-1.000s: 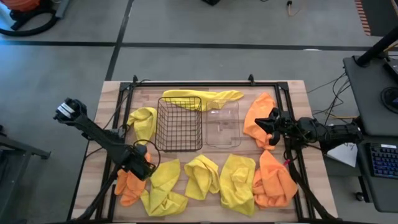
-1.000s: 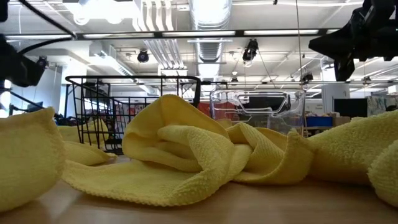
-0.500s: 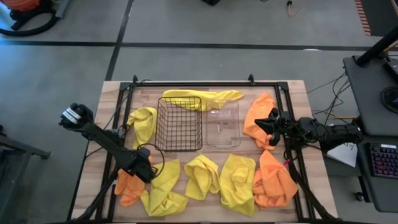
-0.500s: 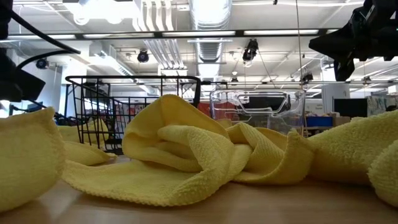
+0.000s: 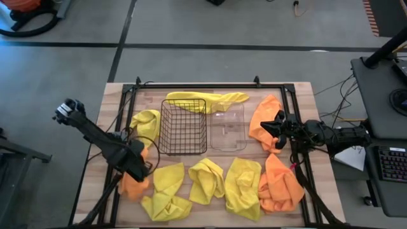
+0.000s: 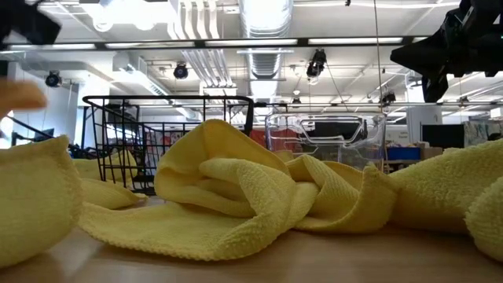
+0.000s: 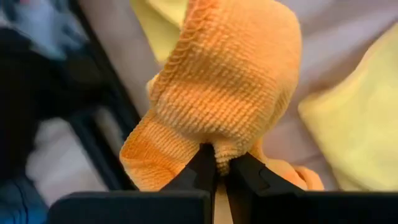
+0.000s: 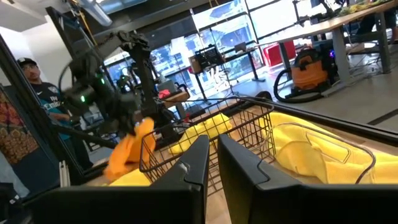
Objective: Sort microfiber towel by color & place in baskets
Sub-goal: Put the orange microfiber towel into the wire basket
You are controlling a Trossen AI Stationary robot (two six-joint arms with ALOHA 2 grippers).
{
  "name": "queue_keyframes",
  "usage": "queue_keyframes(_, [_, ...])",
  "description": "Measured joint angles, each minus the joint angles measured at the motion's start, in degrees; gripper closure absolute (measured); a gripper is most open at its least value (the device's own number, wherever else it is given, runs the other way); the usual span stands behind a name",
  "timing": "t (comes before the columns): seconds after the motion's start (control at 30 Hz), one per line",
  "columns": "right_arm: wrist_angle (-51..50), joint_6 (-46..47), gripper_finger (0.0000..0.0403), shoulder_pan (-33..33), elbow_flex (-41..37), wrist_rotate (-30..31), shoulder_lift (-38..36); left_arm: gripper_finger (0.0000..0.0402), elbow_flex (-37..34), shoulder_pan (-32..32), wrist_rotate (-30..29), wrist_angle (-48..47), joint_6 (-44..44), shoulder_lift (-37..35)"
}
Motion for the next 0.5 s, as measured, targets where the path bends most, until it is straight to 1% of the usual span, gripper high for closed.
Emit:
queue_keyframes(0.07, [0.0, 0.0, 0.0374, 0.0, 0.0, 0.0, 0.0, 0.0401, 4.3, 0.0, -3.7, -6.3, -0.2, -0.4])
queue_keyframes(0.1, [0.0, 0.0, 0.0374, 0.0, 0.0, 0.0, 0.0, 0.0401, 6.1, 0.0, -6.0, -6.9, -0.3, -0.6])
queue_keyframes(0.17, [0.0, 0.0, 0.0374, 0.0, 0.0, 0.0, 0.0, 0.0401, 8.5, 0.0, -13.1, -5.0, 2.5, -2.3])
queue_keyframes(0.27, [0.3, 0.0, 0.0374, 0.0, 0.0, 0.5, -0.1, 0.0401, 12.7, 0.0, -23.8, -5.0, 5.3, -4.1])
queue_keyframes(0.5, [0.6, 0.2, 0.0374, 0.0, 0.0, 0.5, 0.0, 0.0401, 22.1, 0.0, -42.4, -5.3, 16.3, -6.5])
